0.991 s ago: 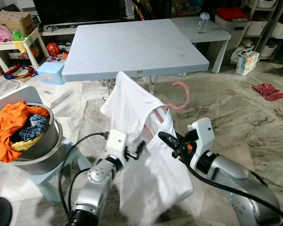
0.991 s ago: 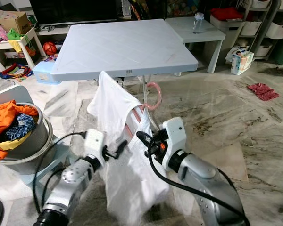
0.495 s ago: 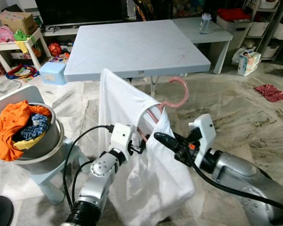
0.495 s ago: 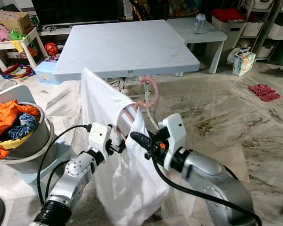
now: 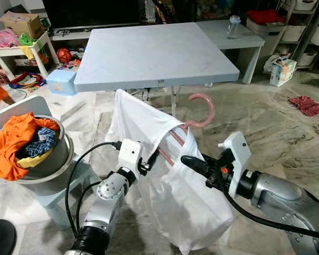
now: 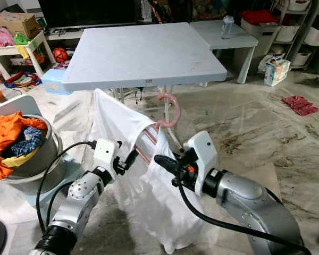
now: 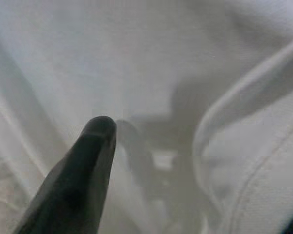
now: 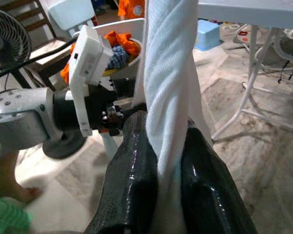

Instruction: Hang hanger

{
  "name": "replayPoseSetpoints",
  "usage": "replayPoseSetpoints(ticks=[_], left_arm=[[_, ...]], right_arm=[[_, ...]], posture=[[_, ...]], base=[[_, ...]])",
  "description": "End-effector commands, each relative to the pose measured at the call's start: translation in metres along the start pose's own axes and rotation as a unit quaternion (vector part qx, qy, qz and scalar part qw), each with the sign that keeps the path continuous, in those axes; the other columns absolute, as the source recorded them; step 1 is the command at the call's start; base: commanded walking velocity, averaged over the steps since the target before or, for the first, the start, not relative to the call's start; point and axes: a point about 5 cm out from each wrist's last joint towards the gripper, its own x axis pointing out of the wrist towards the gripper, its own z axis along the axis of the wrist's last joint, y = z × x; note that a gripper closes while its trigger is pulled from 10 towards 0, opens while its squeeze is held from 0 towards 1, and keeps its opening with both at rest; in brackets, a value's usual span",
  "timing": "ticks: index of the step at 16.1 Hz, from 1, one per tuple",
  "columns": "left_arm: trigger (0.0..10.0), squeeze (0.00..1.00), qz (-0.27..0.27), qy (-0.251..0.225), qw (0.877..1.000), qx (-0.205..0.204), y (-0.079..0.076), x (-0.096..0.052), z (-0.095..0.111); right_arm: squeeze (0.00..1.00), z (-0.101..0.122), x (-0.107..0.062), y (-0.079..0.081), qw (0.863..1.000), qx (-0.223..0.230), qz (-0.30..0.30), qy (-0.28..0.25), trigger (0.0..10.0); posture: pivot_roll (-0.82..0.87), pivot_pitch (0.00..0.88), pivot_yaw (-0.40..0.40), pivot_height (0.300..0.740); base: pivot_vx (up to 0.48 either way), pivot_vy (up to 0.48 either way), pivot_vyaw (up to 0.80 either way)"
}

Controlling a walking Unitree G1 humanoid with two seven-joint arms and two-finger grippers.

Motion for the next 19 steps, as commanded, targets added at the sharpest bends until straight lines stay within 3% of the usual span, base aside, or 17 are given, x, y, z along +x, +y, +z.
replayPoseSetpoints(ticks=[1,3,8,9,11,14,17,19], left_arm=[[0.0,0.0,0.026,-0.002,1.0,0.012,0.011,0.0,0.002],[0.0,0.0,0.051,-0.009,0.999,0.013,0.019,-0.001,0.005],[0.0,0.0,0.129,-0.012,0.991,0.038,0.045,-0.008,0.007],[0.0,0.0,0.141,-0.02,0.989,0.04,0.051,-0.009,0.012],[0.0,0.0,0.141,-0.019,0.989,0.041,0.053,-0.009,0.013],[0.0,0.0,0.128,-0.022,0.991,0.038,0.051,-0.008,0.017],[0.0,0.0,0.126,-0.012,0.991,0.036,0.054,-0.011,0.013],[0.0,0.0,0.141,0.01,0.99,0.023,0.062,-0.013,0.006]], right_arm=[[0.0,0.004,0.001,0.005,1.0,-0.015,0.018,-0.012,10.0],[0.0,0.001,0.001,0.003,0.999,-0.03,0.011,0.0,10.0],[0.0,-0.023,-0.002,-0.009,0.989,-0.124,-0.029,0.077,10.0],[0.0,-0.033,-0.006,-0.017,0.978,-0.172,-0.046,0.112,10.0],[0.0,-0.045,-0.012,-0.03,0.961,-0.22,-0.063,0.157,10.0],[0.0,-0.06,-0.034,-0.063,0.916,-0.302,-0.099,0.245,10.0],[0.0,-0.058,-0.051,-0.076,0.903,-0.33,-0.081,0.265,10.0],[0.0,-0.047,-0.072,-0.081,0.904,-0.326,-0.05,0.272,10.0]], posture=[[-0.01,0.041,0.02,0.74],[-0.01,0.041,0.018,0.74],[-0.01,0.035,0.022,0.74],[-0.01,0.034,0.022,0.74],[-0.01,0.032,0.023,0.74],[0.0,0.035,0.027,0.74],[-0.01,0.037,0.031,0.74],[-0.01,0.04,0.032,0.74]], base=[[0.0,0.0,0.0],[0.0,0.0,0.0],[0.0,0.0,0.0],[0.0,0.0,0.0],[0.0,0.0,0.0],[0.0,0.0,0.0],[0.0,0.0,0.0],[0.0,0.0,0.0]])
